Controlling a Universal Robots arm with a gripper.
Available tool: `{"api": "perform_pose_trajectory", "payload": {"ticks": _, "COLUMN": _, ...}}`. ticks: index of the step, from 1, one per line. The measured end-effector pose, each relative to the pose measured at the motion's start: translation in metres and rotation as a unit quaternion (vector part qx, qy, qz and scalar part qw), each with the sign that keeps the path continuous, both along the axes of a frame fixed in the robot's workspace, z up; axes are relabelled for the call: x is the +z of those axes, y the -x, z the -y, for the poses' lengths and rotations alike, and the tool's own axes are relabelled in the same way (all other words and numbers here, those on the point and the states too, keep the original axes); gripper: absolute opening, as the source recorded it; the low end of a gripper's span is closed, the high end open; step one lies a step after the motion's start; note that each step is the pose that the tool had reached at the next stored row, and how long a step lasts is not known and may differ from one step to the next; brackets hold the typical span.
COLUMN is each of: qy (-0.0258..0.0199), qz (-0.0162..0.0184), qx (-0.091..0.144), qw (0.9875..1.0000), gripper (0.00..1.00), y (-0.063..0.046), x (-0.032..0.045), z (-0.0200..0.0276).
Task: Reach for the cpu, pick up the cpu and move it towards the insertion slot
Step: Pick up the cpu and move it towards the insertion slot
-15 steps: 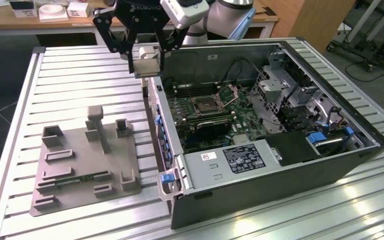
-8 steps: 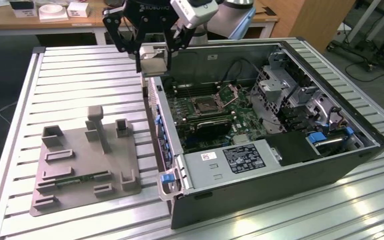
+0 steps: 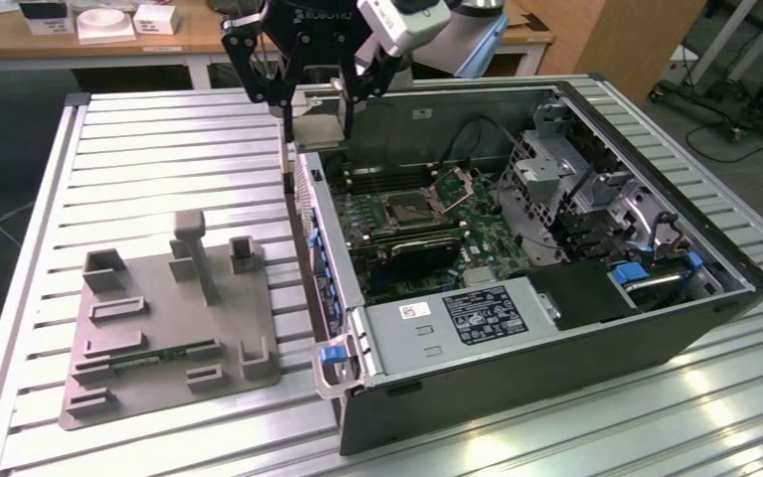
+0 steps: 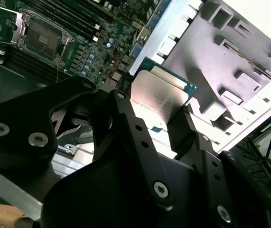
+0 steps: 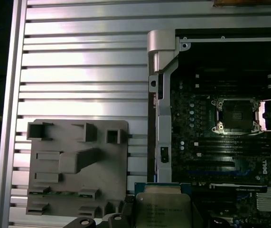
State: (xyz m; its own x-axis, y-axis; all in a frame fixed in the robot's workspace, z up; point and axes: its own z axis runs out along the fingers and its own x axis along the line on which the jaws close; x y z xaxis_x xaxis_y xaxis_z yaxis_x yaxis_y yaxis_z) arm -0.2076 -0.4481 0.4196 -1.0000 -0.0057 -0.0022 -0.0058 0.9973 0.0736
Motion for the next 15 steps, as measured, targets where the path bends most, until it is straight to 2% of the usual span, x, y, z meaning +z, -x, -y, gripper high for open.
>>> {"api": "perform_pose_trajectory", "payload": {"ticks": 15, "qy": 0.0000, "qz": 0.0000, "qx": 0.000, "qw": 1.0000, "gripper": 0.54, "y": -0.0095, "x": -0.0003, "z": -0.0004}}
